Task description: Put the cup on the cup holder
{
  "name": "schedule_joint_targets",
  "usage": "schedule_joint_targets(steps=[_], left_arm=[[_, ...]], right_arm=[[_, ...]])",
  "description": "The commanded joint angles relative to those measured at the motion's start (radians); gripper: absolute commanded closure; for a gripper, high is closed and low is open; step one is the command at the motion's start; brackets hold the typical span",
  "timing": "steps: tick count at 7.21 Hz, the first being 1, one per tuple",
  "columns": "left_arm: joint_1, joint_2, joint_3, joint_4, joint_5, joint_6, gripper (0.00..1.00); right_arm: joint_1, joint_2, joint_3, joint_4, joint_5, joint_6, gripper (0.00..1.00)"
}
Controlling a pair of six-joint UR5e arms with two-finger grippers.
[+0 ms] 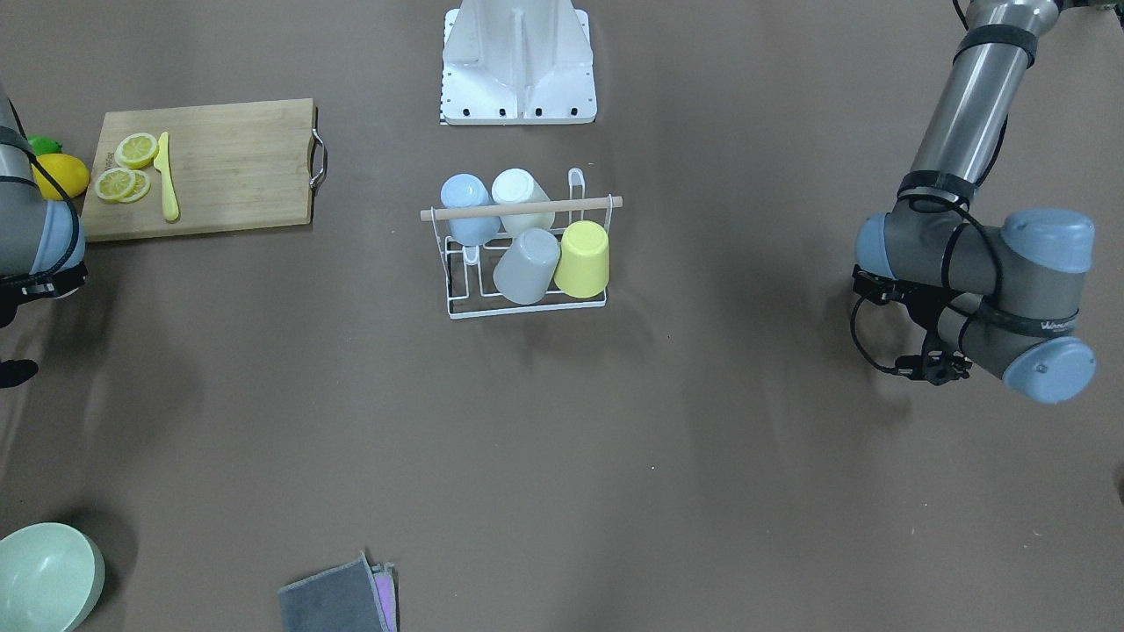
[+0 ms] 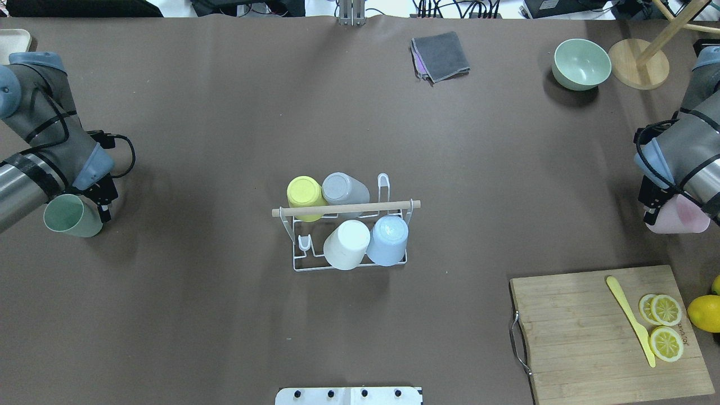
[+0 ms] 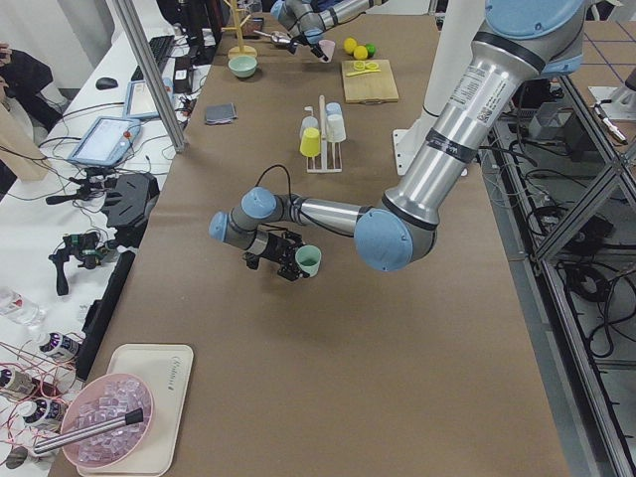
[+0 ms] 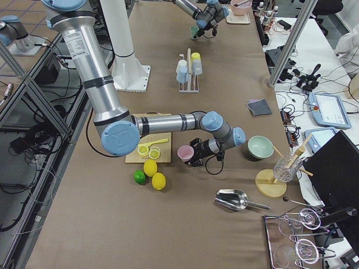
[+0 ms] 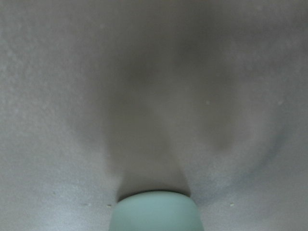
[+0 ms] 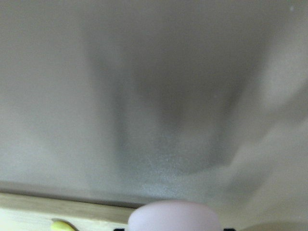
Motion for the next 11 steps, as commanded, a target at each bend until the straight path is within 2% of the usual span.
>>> schedule_joint_targets(steps=[1,2,3,4,5,6,8,9,11], left_arm=[[0.013,0.001,0.009,0.002,0.001,0.002,0.06],[0.019,0.001,0.009,0.002,0.001,0.002,0.47],[0.019,0.002,0.009,0.005,0.001,0.002,0.66],[0.019,0.001,0.003,0.034,0.001,0.002,0.9],[0.017,-0.001,-0.004,0.065,0.001,0.002,1.0],[0.014,-0.001,-0.028,0.097,0.003,0.004,1.0],[0.005,-0.002,-0.076,0.156,0.003,0.004,1.0],[0.002,0.001,-0.121,0.163,0.023,0.004,1.0],[-0.053,0.001,-0.2,0.163,0.14,0.004,1.0]], right_arm=[[0.042,0.028,0.014,0.001,0.125,-0.116,0.7],[0.051,0.039,0.022,0.001,0.219,-0.138,0.7],[0.053,0.041,0.037,0.001,0.321,-0.141,0.7],[0.058,0.041,0.065,0.001,0.374,-0.142,0.7],[0.058,0.047,0.077,0.001,0.417,-0.164,0.7],[0.059,0.047,0.079,0.02,0.48,-0.182,0.7],[0.047,0.033,0.057,0.178,0.539,-0.182,0.7],[0.044,0.03,0.042,0.258,0.615,-0.182,0.7],[0.041,0.018,0.022,0.347,0.826,-0.198,0.7]])
